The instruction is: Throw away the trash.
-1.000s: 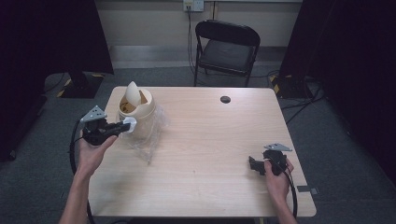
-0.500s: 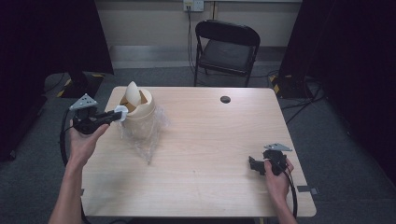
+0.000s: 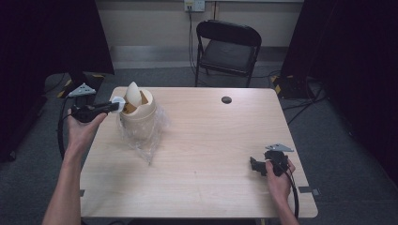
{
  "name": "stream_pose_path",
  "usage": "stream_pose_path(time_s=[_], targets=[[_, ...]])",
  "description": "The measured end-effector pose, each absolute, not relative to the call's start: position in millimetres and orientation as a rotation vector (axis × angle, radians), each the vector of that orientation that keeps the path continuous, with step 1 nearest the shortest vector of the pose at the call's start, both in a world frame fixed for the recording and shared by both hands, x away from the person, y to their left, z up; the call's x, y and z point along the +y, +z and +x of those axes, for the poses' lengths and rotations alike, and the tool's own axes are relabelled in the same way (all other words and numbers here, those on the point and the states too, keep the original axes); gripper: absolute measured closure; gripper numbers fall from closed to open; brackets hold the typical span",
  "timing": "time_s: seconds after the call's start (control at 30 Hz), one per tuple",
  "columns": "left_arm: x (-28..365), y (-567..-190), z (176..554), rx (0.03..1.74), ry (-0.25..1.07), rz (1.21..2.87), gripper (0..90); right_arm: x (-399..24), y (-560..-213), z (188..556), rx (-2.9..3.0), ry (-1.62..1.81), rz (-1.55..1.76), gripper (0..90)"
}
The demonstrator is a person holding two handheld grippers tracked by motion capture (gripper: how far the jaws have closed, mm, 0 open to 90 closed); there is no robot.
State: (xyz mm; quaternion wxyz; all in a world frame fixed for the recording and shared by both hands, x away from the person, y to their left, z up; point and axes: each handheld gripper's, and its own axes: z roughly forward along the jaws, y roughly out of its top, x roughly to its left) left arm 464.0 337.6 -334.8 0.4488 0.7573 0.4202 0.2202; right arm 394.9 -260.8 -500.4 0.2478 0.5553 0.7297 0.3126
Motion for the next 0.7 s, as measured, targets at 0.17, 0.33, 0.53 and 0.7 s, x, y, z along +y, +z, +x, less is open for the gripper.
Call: stream_pose_path(time_s=[0.17, 0.33, 0.53, 0.7], targets=[[333, -344, 475, 1.050, 0.514, 1.904, 81.4, -261, -500, 395, 1.991, 0.853, 1.512, 9.9], [330, -350, 482, 1.065, 0.504, 1.921, 81.3, -261, -500, 395, 1.993, 0.853, 1.510, 9.9], [326, -359, 493, 1.082, 0.490, 1.924, 80.7, -261, -500, 395, 1.991, 0.853, 1.511, 9.9], [317, -360, 500, 1.082, 0.510, 1.989, 80.1, -261, -500, 395, 1.996, 0.854, 1.506, 9.9]])
